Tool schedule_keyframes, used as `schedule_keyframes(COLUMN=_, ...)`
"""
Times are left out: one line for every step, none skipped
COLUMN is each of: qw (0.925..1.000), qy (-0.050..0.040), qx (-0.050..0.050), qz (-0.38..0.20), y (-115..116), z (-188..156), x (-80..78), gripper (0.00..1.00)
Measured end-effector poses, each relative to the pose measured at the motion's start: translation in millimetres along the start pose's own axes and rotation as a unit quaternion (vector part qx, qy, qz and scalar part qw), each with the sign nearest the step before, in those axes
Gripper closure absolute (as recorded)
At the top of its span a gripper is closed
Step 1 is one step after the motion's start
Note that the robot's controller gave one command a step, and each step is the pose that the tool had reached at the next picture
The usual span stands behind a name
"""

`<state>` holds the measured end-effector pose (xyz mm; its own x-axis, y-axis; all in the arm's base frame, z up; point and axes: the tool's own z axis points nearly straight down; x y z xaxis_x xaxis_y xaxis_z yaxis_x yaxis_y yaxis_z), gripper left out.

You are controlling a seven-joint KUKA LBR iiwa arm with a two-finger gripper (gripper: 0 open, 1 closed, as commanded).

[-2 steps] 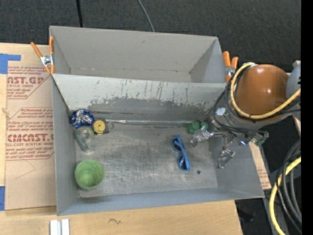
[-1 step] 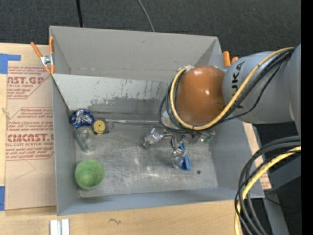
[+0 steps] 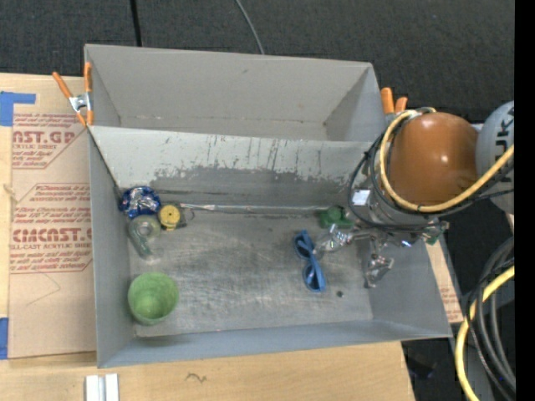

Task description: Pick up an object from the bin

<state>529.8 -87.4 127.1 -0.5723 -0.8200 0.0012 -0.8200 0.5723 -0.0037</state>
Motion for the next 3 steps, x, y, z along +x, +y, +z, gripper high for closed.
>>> schedule_keyframes(qw=0.9822, qy=-0.002, qx=-0.002, qz=0.188, y=-14, z=22, x=-37.5, gripper=0.0)
schedule_keyframes(qw=0.9994, qy=-0.002, qx=-0.003, qz=-0.033, y=-4, z=54, x=-50.3, gripper=0.0)
schedule_keyframes(qw=0.9995, qy=-0.0022, qx=-0.001, qz=-0.032, y=-6, z=51, x=-50.0, gripper=1.0)
